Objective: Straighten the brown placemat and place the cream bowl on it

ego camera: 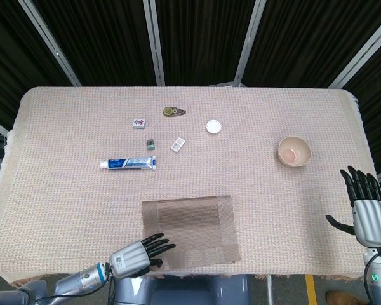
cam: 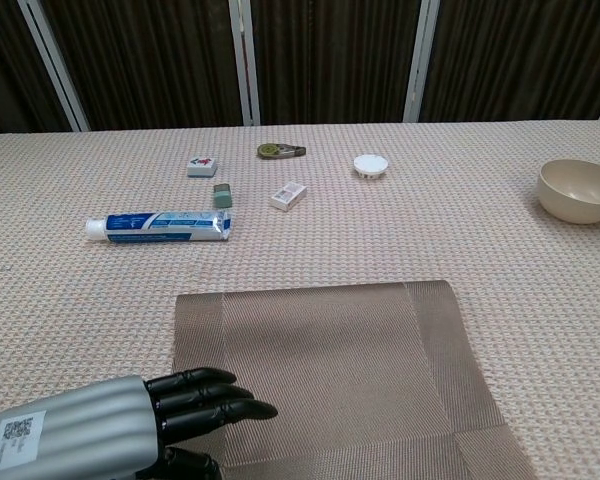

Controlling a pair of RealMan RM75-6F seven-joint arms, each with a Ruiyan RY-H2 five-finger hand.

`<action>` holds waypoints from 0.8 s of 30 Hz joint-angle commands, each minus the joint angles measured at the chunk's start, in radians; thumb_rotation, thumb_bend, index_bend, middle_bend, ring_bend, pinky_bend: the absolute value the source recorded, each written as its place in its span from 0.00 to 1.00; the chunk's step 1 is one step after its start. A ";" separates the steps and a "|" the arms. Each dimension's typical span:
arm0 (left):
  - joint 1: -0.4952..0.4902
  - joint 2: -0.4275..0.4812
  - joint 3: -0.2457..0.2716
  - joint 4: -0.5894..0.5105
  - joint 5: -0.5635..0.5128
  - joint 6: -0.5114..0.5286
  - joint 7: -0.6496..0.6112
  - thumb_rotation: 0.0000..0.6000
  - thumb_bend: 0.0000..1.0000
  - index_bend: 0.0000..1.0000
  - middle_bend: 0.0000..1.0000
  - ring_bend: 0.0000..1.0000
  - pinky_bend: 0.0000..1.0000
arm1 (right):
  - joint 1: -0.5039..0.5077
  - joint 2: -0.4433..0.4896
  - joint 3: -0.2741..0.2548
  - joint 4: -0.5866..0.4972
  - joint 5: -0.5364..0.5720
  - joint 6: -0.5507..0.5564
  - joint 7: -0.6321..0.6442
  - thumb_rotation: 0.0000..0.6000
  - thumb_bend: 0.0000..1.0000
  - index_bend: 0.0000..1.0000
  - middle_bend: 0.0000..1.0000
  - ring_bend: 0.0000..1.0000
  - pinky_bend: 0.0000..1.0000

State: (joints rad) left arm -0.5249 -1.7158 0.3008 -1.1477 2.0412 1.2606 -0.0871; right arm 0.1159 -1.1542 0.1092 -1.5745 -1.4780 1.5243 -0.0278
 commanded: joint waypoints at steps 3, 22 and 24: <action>-0.003 0.003 -0.001 -0.006 -0.012 -0.005 0.001 1.00 0.49 0.44 0.00 0.00 0.00 | -0.001 0.001 0.000 -0.002 -0.002 0.000 0.003 1.00 0.00 0.00 0.00 0.00 0.00; -0.008 -0.023 -0.023 -0.010 -0.073 -0.023 -0.018 1.00 0.58 0.62 0.00 0.00 0.00 | -0.007 0.010 0.005 -0.012 -0.010 0.007 0.019 1.00 0.00 0.00 0.00 0.00 0.00; -0.015 -0.024 -0.041 -0.018 -0.085 -0.023 -0.021 1.00 0.58 0.62 0.00 0.00 0.00 | -0.007 0.011 0.005 -0.013 -0.011 0.009 0.018 1.00 0.00 0.00 0.00 0.00 0.00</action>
State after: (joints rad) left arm -0.5348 -1.7384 0.2705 -1.1599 1.9638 1.2374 -0.1058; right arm 0.1086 -1.1438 0.1144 -1.5871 -1.4890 1.5328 -0.0095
